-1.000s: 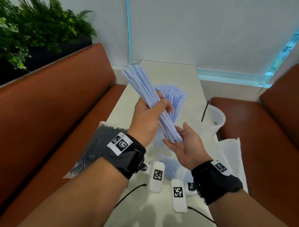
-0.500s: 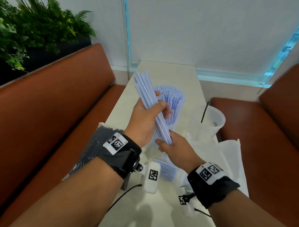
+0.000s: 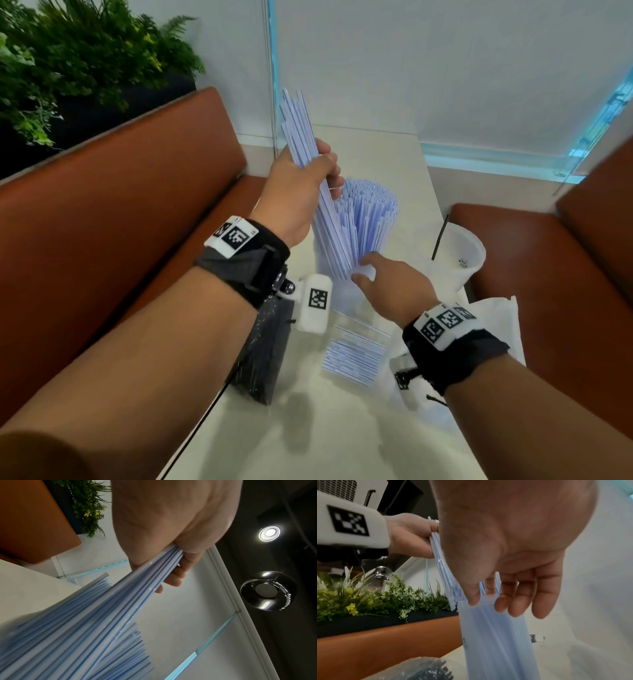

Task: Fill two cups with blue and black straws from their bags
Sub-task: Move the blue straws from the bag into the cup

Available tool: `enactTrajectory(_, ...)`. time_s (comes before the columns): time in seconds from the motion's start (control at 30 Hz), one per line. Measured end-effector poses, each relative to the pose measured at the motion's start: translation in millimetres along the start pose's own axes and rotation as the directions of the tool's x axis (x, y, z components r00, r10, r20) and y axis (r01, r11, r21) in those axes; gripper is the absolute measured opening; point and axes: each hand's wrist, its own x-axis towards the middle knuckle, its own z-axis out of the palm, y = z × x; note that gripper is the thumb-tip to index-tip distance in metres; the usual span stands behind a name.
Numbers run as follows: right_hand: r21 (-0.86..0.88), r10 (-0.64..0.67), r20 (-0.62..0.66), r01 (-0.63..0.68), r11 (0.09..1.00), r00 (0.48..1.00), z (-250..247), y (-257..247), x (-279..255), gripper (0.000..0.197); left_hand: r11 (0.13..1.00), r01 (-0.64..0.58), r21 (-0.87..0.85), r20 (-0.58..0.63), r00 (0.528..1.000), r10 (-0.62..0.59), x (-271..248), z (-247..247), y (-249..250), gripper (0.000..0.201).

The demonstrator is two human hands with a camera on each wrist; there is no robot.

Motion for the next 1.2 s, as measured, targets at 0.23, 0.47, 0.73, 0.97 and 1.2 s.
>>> enactTrajectory(0.23,0.02,-0.079,0.031,0.079,0.997,0.996,12.7,2.4,13.7,0.029,0.983,-0.182,-0.002,-0.178,0.968,0.179,23.0,7.6,-15.9,0.013)
enactTrajectory(0.47,0.018,-0.077,0.012,0.076,0.997,0.997,16.0,4.3,11.0,0.033,0.592,-0.202,0.78,0.127,0.978,0.166,6.0,-8.4,-63.3,0.02)
enactTrajectory(0.73,-0.006,-0.05,0.04,0.05,0.999,0.998,15.0,3.1,11.0,0.033,0.729,-0.193,0.657,0.094,0.98,0.176,19.6,-17.3,-39.7,0.109)
enactTrajectory(0.97,-0.034,-0.066,0.014,0.066,0.997,0.998,17.5,2.7,11.0,0.025,0.019,-0.582,0.813,0.582,0.813,0.013,6.6,-0.1,-63.5,0.075)
enactTrajectory(1.2,-0.031,-0.043,-0.003,0.042,0.999,0.999,22.8,5.1,13.6,0.026,-0.148,-0.581,0.8,0.595,0.801,0.071,-2.2,10.1,-74.9,0.077)
